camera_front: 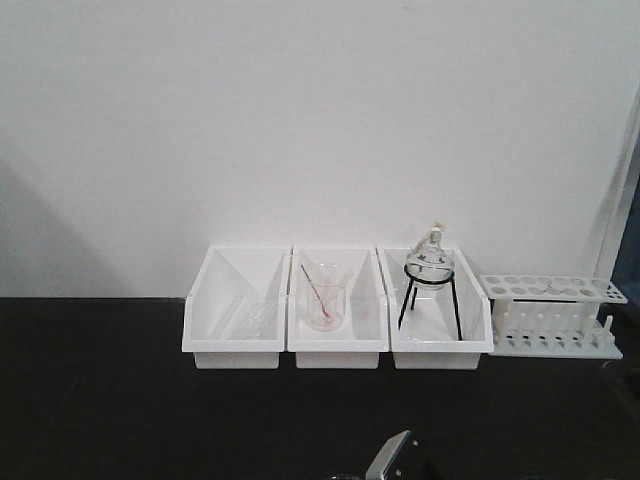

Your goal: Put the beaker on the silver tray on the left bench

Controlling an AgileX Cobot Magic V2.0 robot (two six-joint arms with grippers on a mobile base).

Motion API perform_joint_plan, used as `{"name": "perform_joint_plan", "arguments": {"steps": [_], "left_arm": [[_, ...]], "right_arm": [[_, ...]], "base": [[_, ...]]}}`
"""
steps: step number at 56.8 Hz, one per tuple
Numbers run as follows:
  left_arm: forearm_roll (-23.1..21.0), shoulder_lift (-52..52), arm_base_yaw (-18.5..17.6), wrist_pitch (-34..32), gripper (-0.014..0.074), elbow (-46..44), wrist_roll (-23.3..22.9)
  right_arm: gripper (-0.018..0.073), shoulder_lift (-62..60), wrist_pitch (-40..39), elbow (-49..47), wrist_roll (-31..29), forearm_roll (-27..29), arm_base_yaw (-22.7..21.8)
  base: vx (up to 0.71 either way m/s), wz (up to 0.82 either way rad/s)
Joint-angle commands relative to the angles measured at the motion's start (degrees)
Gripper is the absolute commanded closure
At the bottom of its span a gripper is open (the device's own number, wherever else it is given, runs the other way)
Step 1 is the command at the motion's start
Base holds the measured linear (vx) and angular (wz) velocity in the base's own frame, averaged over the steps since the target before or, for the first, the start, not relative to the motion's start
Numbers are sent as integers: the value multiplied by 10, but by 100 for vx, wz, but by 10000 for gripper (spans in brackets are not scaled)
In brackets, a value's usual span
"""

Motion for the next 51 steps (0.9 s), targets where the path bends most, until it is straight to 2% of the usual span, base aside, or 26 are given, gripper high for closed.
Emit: {"name": "perform_joint_plan", "arguments": {"steps": [1,19,23,30,51], "left_arm": [[-1,-9,-4,-45,595,16,-2],[-1,-9,-4,-45,595,16,-2],[-1,-9,-4,-45,595,16,-2],[-1,-9,-4,-45,595,16,-2],[-1,-9,-4,-45,595,16,-2]], "right_arm": [[330,-27,-44,-13,-5,15,-4],[-83,-27,-44,-13,-5,18,-4],[-137,-27,-44,-13,-5,20,-4],[-157,-28,-45,-13,-5,22,-4],[-113,-101,-44,-13,-9,54,-4]], "base": [[0,0],[0,0],[0,0],[0,0],[0,0]]}}
